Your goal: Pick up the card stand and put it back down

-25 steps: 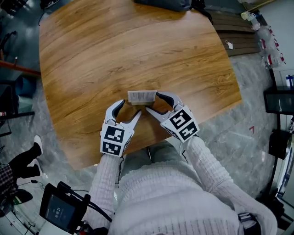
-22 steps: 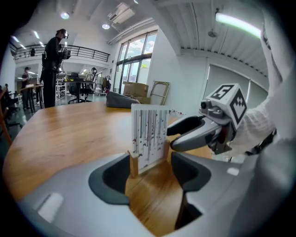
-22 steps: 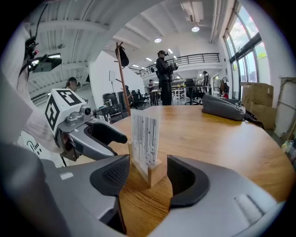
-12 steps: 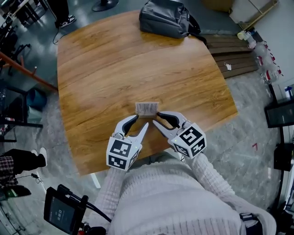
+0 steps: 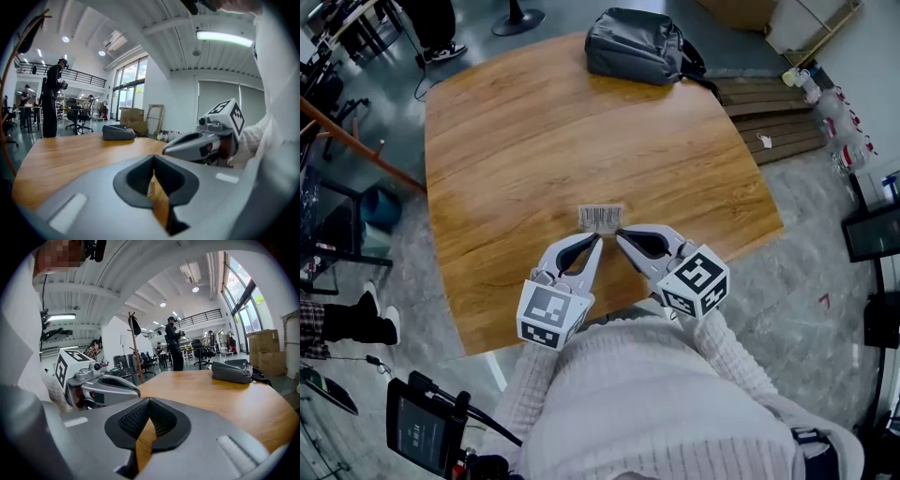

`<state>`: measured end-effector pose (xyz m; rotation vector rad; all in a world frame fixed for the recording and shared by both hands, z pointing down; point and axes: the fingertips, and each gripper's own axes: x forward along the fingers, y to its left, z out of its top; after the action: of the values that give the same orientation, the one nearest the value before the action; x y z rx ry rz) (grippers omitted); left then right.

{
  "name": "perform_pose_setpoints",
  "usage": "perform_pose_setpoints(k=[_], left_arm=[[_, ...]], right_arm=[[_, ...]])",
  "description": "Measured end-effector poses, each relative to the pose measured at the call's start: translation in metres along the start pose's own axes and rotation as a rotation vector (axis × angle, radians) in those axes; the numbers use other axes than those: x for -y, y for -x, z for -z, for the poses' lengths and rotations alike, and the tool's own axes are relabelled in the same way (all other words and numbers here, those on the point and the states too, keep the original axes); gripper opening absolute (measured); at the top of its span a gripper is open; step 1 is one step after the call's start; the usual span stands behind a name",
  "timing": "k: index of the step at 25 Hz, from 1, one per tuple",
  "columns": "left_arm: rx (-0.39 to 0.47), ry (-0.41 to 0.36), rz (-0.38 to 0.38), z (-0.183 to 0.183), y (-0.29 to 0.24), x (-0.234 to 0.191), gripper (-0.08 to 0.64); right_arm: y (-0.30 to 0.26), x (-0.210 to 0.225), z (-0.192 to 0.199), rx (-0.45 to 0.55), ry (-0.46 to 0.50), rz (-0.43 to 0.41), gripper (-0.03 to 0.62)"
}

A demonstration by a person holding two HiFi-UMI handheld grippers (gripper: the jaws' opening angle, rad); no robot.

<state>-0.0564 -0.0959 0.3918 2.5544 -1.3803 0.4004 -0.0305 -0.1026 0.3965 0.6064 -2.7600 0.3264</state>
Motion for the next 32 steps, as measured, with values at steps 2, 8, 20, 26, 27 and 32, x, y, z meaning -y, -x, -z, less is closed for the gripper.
perform_pose_setpoints(k=[2,8,20,26,27,32], left_arm=[[-0.015,-0.011,0.009,0.002,-0.002,0.003,0.008],[-0.042,-0.022,0.046,0.005,-0.002,0.015,0.008],[-0.030,0.021,0.021,0.004,0.009,0.012,0.008],[-0.033,0.027,0.043,0.001,0.004,0.019,0.008],[-0.034,0.024,0.045,0.001,0.004,0.020,0.008],[-0.034,0.021,0.064,0.001,-0.005,0.024,0.008]], right_arm=[[-0.001,-0.003,-0.001,0.004,0.008,-0.011,0.000],[0.003,-0.008,-0.004,0.016,-0.001,-0.019,0.000],[0.012,-0.010,-0.001,0.018,-0.014,0.003,-0.001],[0.017,-0.011,-0.003,0.017,-0.005,0.005,0.000],[0.019,-0.011,-0.003,0.015,-0.004,0.008,-0.002],[0.023,-0.004,0.001,0.008,-0.006,0.019,-0.002]])
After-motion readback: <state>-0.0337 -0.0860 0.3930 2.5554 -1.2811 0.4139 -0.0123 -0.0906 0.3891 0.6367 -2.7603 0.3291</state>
